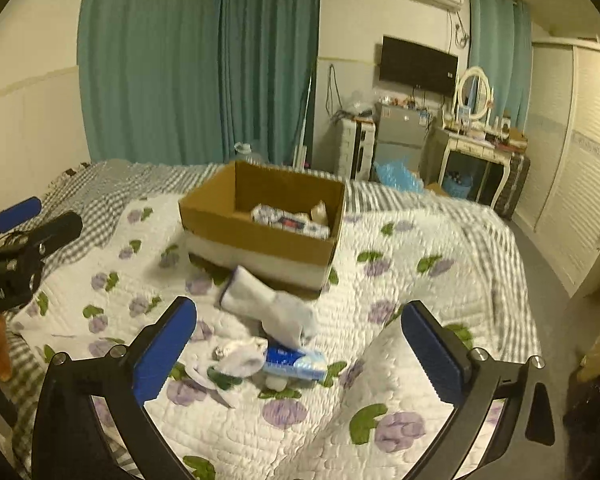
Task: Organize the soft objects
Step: 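Open both tools to release the items into the box and withdraw, then grasp the white glove with the right tool while the left tool grasps a white sock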
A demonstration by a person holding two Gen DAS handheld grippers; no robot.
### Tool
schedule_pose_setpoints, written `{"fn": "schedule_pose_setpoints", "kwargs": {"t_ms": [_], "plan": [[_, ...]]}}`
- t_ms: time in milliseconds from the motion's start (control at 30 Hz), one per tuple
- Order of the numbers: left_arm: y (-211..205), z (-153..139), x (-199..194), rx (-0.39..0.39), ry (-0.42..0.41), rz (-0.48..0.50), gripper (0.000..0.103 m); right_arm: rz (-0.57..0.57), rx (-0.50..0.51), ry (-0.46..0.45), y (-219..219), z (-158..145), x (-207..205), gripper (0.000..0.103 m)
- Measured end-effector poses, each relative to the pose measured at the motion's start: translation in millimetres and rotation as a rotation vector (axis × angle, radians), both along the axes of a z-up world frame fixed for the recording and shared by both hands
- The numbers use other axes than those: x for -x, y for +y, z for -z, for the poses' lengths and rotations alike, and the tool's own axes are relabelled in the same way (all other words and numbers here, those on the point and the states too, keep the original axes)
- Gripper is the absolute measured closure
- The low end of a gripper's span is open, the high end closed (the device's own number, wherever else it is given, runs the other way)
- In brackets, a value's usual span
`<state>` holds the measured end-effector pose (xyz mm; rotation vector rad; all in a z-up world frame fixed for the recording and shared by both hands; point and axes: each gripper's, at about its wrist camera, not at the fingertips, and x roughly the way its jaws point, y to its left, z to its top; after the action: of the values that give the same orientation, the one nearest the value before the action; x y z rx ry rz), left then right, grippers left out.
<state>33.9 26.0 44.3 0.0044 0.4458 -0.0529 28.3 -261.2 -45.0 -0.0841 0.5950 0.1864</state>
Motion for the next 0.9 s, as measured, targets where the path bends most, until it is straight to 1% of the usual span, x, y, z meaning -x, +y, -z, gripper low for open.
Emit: {"fn": "schedule_pose_setpoints", "kwargs": {"t_ms": [133,267,400,500,567,600,633,667,700,733,800,867,900], "plan": [[-10,31,-5,-0.030,0.052,0.010,0.003,-0.002,-0.010,0.059,1,24,-17,0.000],[-12,57,-20,-0.054,0.118,0.027,0.003,-0.018,-0.003,0.109,10,47,-30,0.000],[-6,84,-28,-0.058,0.166,0.028,0.003,-0.053,0.017,0.169,29,75,-35,0.000],[1,102,-35,-0.049,0.211,0.024,0.003,-0.090,0.014,0.226,43,98,-36,0.001],[6,113,-37,-0.049,0.238,0.021,0.003,-0.106,-0.009,0.267,49,111,-37,0.006],[9,119,-38,-0.056,0.248,0.020,0.003,-0.113,-0.018,0.283,52,115,-37,0.013],[10,123,-38,-0.063,0.255,0.016,0.003,-0.113,-0.027,0.298,54,120,-39,0.016],[13,128,-38,-0.070,0.264,0.012,0.003,-0.112,-0.033,0.305,56,123,-40,0.017],[16,132,-38,-0.067,0.275,0.009,0.003,-0.117,-0.044,0.317,58,126,-43,0.019],[18,136,-38,-0.051,0.287,0.010,0.003,-0.121,-0.053,0.329,60,129,-46,0.026],[23,140,-37,-0.017,0.300,0.016,0.003,-0.130,-0.084,0.360,64,137,-52,0.032],[24,140,-37,-0.009,0.296,0.019,0.003,-0.135,-0.115,0.384,67,143,-59,0.036],[24,140,-36,-0.004,0.292,0.024,0.003,-0.136,-0.121,0.397,69,146,-62,0.045]]}}
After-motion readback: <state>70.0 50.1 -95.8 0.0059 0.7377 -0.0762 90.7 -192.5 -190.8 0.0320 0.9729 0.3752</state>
